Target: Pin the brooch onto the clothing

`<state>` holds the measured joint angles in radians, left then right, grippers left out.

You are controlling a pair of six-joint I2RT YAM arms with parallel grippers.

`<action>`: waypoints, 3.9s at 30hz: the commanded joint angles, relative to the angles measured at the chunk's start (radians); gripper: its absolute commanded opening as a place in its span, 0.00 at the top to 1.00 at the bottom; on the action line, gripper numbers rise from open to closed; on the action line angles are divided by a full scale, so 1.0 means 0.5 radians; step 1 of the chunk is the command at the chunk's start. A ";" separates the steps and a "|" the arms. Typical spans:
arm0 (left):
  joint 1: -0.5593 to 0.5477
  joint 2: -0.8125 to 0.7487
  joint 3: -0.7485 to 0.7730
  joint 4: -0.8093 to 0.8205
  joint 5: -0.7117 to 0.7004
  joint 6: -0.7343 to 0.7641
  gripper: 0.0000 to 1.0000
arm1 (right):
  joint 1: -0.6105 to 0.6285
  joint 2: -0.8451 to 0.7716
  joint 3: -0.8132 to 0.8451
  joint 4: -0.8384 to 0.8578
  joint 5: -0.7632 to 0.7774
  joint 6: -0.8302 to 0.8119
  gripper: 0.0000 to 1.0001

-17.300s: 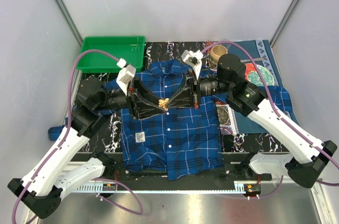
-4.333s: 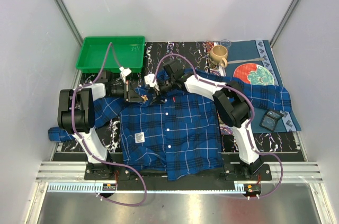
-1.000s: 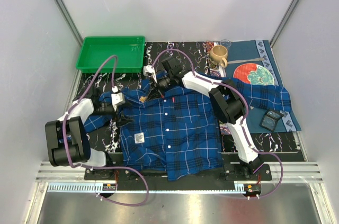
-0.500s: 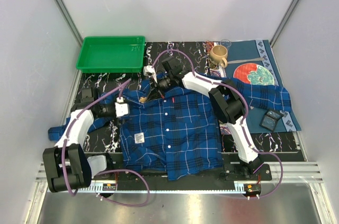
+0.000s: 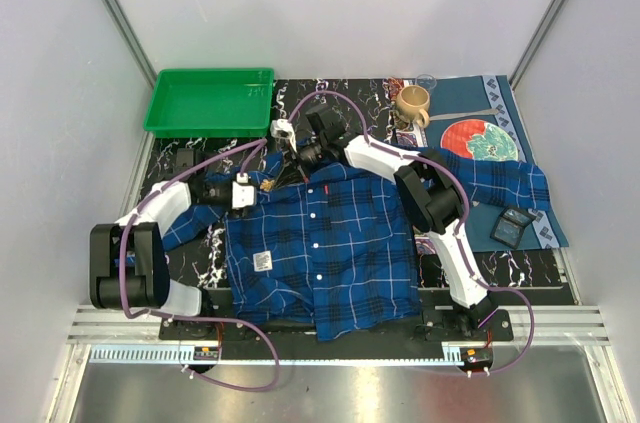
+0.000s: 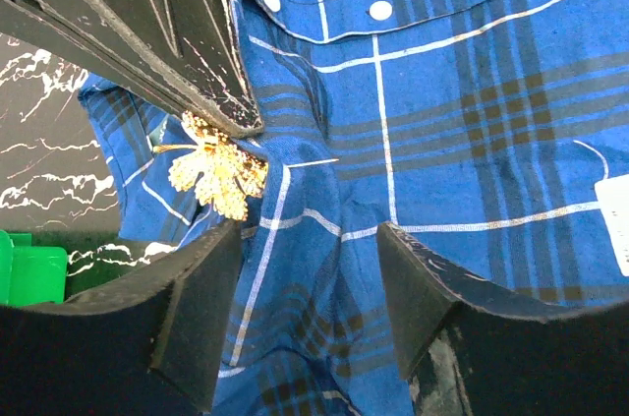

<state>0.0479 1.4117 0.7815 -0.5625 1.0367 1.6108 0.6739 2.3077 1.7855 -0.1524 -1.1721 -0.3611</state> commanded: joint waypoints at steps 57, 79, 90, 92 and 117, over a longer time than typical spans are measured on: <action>-0.378 -0.065 -0.127 1.367 0.126 -1.200 0.34 | -0.182 -0.308 -0.350 0.655 -0.261 0.636 1.00; -0.286 -0.105 0.026 0.668 0.409 -0.534 0.37 | -0.176 -0.372 -0.350 0.360 -0.346 0.305 1.00; -0.326 -0.090 0.026 0.732 0.418 -0.555 0.41 | -0.161 -0.385 -0.337 0.329 -0.359 0.253 1.00; -0.341 -0.093 0.011 0.787 0.390 -0.583 0.44 | -0.154 -0.379 -0.337 0.329 -0.362 0.253 1.00; -0.384 -0.139 -0.133 1.450 0.381 -1.460 0.56 | -0.145 -0.400 -0.343 0.332 -0.304 0.231 1.00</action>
<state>-0.1410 1.3823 0.7166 0.0311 1.1477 0.9627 0.5816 2.1704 1.5948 0.0032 -1.3266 -0.2222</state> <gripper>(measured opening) 0.462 0.014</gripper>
